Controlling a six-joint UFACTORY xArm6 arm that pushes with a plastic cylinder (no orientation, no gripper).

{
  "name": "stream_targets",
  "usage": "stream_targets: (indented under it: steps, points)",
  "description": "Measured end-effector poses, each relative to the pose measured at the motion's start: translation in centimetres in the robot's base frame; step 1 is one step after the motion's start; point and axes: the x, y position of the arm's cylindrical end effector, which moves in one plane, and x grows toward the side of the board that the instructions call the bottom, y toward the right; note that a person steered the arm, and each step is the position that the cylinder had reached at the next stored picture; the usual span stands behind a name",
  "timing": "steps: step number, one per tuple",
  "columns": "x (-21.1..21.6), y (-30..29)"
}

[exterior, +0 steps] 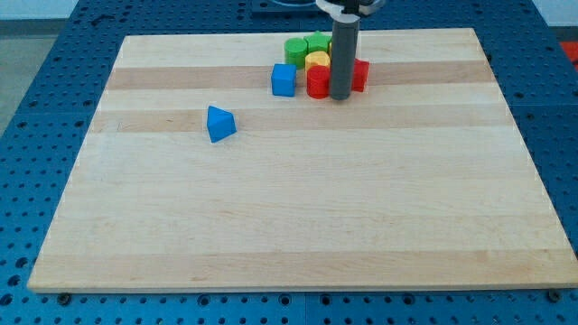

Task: Push the blue triangle a bit right

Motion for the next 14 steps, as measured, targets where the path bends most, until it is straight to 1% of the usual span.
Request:
stream_targets:
  steps: [1,2,3,5,6,7,8,9,10,11,12,13,14]
  points:
    - [1.1,-0.9]
    - [4.7,-4.0]
    - [6.9,-8.5]
    - [8.9,-16.5]
    - [8.6,-17.4]
    - [8.0,-17.1]
    - [5.3,-13.6]
    - [4.9,-12.8]
    - [8.9,-14.6]
    - [13.1,-19.4]
    - [12.1,-23.6]
    - [6.5,-23.0]
    - [1.8,-21.5]
